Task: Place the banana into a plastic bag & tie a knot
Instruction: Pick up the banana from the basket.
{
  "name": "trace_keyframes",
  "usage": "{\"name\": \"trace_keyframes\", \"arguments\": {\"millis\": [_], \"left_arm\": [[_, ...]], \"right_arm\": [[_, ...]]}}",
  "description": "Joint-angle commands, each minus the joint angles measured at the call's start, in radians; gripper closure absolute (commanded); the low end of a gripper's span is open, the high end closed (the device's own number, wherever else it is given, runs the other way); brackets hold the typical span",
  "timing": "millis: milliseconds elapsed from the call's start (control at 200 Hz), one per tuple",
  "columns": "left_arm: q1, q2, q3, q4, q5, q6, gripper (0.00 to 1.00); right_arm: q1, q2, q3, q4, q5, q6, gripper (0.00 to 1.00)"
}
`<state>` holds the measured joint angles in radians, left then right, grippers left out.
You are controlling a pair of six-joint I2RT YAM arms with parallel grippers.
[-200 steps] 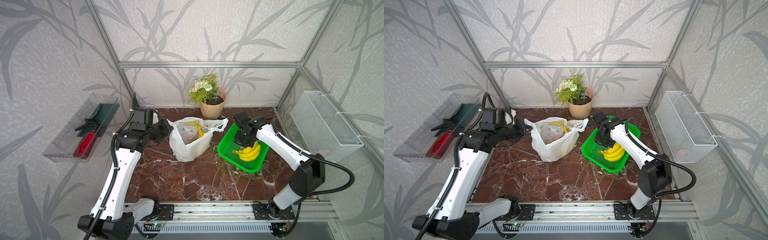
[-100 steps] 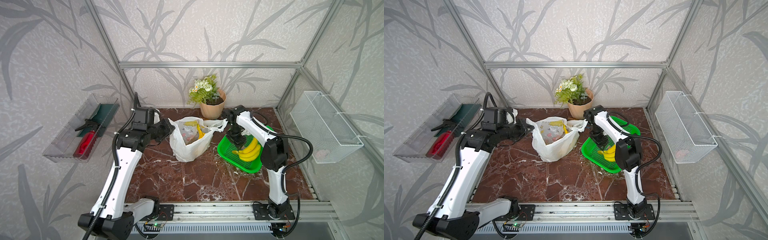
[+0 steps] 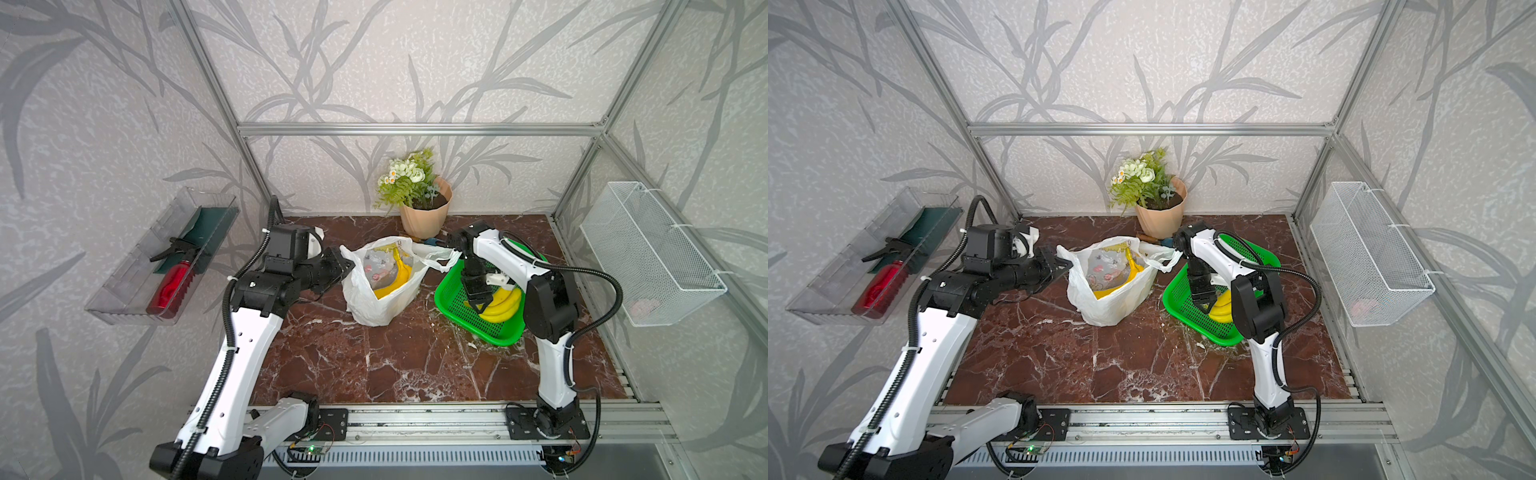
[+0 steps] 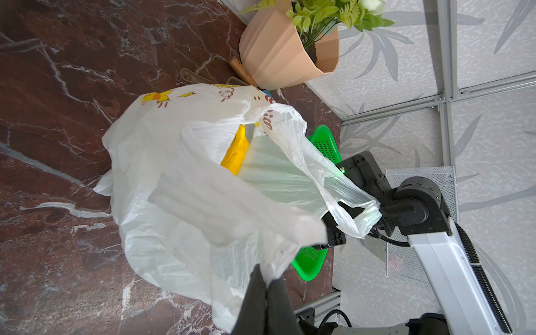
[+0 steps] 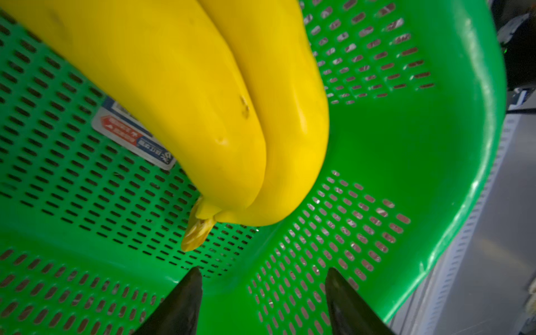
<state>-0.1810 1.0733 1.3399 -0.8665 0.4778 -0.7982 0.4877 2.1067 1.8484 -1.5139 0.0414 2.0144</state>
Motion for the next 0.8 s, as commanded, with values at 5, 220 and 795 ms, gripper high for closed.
{"name": "trace_keyframes", "arguments": {"millis": [5,220,795], "left_arm": [[-0.011,-0.039,-0.008,-0.009,0.027,-0.018,1.00],[-0.014,-0.049,-0.012,0.003,0.038,-0.025,1.00],[-0.017,-0.057,0.003,-0.007,0.033,-0.028,1.00]], "right_arm": [[0.022,0.036,0.050,-0.052,0.040,0.143,0.30],[0.023,0.060,0.021,-0.004,0.055,0.226,0.30],[0.023,0.149,-0.012,0.041,0.110,0.301,0.42]]}}
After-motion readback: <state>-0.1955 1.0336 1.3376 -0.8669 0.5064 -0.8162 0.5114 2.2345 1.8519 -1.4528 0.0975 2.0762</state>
